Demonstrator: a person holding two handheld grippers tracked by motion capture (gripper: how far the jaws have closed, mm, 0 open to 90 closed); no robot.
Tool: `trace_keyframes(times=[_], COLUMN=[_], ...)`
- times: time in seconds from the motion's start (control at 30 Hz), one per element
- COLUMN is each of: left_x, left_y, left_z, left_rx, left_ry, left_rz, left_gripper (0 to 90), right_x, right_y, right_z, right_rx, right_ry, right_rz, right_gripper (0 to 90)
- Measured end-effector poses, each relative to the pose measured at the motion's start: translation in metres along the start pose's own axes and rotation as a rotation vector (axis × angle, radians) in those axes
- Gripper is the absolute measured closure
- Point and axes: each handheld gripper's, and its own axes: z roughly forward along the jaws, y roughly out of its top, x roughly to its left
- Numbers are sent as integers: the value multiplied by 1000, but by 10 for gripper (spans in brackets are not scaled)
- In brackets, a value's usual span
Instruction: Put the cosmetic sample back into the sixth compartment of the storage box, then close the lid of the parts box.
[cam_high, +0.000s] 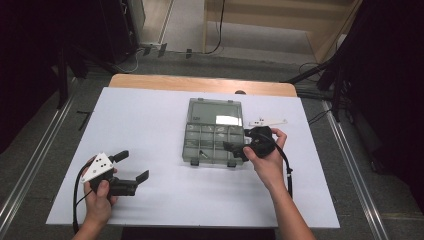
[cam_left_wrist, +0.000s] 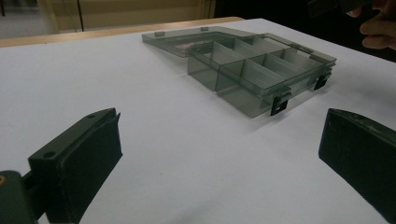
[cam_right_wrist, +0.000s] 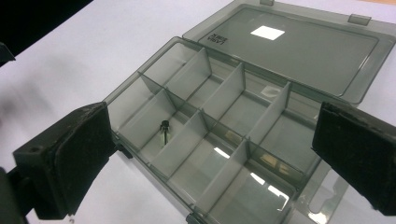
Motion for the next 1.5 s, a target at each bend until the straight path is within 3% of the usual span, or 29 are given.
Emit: trace_keyframes(times=[0.37,0.8,1.23,1.5], left_x=[-7,-16,-13,-8], left_y=[10,29,45,54], left_z=[15,45,80,105], left_rx=[1,5,-4,-2], left_ry=[-21,-42,-80,-80], left_rz=[12,28,15,2], left_gripper=[0,0,0,0], right_x=[-8,-13,-20,-27], right_y=[0,1,0,1], right_z=[-9,-12,-9,-2], right_rx=[-17,-22,-26,-29], right_ry=[-1,3,-4,-4], right_rz=[12,23,42,68], right_gripper=[0,0,0,0])
